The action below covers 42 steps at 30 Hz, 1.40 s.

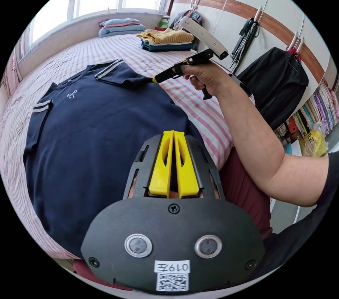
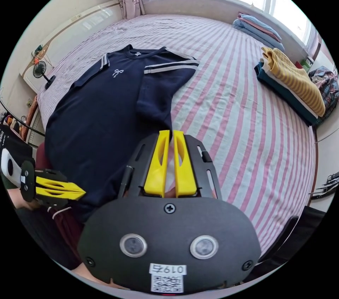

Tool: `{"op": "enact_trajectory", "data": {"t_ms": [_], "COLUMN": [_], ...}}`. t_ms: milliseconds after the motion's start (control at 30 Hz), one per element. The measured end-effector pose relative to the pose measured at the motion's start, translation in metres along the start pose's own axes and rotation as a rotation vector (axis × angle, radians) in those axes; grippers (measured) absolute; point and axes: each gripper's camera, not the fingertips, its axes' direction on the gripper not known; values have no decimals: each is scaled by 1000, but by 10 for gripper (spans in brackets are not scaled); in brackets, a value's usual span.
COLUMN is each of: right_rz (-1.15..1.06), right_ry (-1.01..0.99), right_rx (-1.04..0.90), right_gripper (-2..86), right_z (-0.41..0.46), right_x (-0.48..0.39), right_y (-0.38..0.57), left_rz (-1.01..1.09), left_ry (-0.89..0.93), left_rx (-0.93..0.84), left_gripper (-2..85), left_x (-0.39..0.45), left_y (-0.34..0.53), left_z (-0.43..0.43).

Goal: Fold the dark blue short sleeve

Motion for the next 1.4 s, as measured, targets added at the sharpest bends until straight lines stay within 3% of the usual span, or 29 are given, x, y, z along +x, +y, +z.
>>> {"op": "enact_trajectory", "data": {"t_ms": [233, 567, 633, 833, 1100, 1267, 1400], "right_rz": [11, 58, 87, 143, 218, 203, 161], "right_ry": [-30, -101, -196, -210, -303, -256, -26], "right_rx": [29, 71, 100, 35, 61, 36, 40], "right_gripper": [0, 0, 12, 60, 13, -6, -8], "right_z": [-5, -9, -9, 10, 13, 17, 7], "right_x": [21, 54, 61, 74, 99, 96, 83], "right_y": [7, 19, 22, 21, 31, 29, 26], "left_rz": [-3, 10, 1, 4, -6, -12, -9], "left_ry": [-53, -29, -24, -22, -11, -2, -6], "left_rx": [36, -69, -70, -76, -83, -95, -102], "left_gripper": [8, 7, 6, 6, 7, 7, 8], "left_x": [-15, -23, -27, -33, -44, -51, -54], "left_y": [-49, -89, -93, -106, -121, -132, -140], "left_z": [16, 61, 63, 70, 78, 84, 88]}}
